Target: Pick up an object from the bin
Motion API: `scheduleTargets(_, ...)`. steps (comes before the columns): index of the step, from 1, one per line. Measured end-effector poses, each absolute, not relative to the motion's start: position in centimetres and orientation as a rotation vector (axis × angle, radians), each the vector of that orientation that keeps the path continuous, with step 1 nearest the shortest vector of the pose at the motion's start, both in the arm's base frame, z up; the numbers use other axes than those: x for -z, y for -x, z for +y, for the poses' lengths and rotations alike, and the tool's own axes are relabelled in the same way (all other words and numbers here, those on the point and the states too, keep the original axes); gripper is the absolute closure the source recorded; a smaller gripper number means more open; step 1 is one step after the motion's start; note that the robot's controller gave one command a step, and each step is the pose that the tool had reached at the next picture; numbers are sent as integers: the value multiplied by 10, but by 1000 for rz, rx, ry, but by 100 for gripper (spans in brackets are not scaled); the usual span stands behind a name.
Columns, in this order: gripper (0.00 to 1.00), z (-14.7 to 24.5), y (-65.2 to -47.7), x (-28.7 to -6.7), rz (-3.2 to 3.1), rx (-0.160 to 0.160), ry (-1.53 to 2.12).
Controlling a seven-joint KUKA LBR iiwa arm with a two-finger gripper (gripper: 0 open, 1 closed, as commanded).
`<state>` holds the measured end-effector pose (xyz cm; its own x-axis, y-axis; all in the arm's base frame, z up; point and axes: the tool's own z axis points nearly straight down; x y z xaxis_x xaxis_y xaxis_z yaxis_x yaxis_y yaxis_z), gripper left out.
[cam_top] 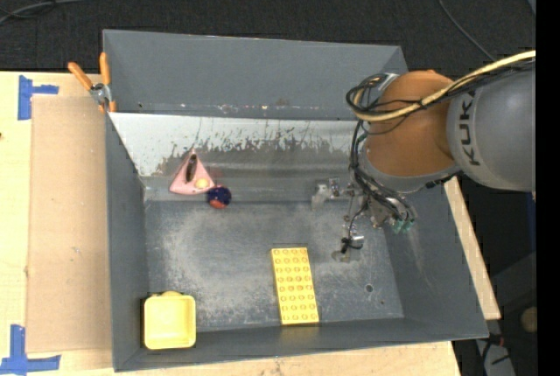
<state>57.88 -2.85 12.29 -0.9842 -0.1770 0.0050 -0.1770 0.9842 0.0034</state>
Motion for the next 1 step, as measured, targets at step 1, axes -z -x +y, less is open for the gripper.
scheduleTargets(1,0,30,-584,-130,-3116,3,-451)
